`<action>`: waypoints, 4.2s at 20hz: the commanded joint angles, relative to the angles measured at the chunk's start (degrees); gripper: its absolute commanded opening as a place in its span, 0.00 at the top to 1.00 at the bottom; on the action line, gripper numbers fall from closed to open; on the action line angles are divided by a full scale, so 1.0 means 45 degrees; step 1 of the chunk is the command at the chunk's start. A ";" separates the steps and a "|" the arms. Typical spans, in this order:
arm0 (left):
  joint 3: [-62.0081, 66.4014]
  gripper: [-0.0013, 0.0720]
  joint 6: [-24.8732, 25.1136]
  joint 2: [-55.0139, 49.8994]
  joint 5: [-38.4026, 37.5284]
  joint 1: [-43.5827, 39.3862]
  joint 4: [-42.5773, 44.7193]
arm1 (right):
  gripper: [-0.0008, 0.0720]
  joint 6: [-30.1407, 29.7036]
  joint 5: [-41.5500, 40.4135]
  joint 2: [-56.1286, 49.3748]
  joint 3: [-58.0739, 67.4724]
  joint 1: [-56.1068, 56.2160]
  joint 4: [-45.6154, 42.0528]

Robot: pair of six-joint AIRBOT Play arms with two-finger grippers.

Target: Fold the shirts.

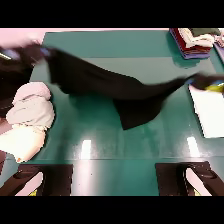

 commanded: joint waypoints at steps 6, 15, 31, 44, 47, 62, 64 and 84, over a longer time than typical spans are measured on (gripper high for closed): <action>0.9952 0.95 -0.0874 0.1093 -0.0126 0.1195 0.1030 | 0.96 -0.0233 0.3220 -0.0058 1.1030 -0.5814 -0.0185; 0.6057 0.95 -0.2608 -0.0068 -0.1593 0.1195 0.3342 | 0.97 0.0175 0.4133 -0.2545 1.0341 -0.5503 0.0665; 0.2254 0.95 -0.1180 -0.9190 -0.1015 0.1156 0.1486 | 0.97 0.1030 0.1885 -1.1584 0.8014 0.0447 -0.3390; -0.0583 0.70 -0.0549 -0.9185 -0.2764 0.1156 0.3181 | 0.85 0.0602 0.1481 -1.0540 0.4099 0.0471 -0.2531; -0.0568 0.33 -0.0801 -0.8699 -0.3400 0.1195 0.3351 | 0.55 0.0544 0.1554 -1.0219 0.3891 0.0437 -0.2317; -1.2230 0.33 -0.1185 -0.0481 -0.2399 0.1156 0.2934 | 0.55 -0.0160 0.1001 -0.4507 -0.0384 0.0340 -0.2278; -1.2337 0.33 -0.0971 -0.0481 -0.2089 0.1156 0.2603 | 0.55 -0.0160 0.1020 -0.4376 -0.0471 0.0340 -0.2278; -1.0880 0.95 0.0141 -0.0481 -0.1972 0.1156 0.1700 | 0.36 -0.1622 0.1938 -0.4852 -0.7509 -0.4862 -0.1418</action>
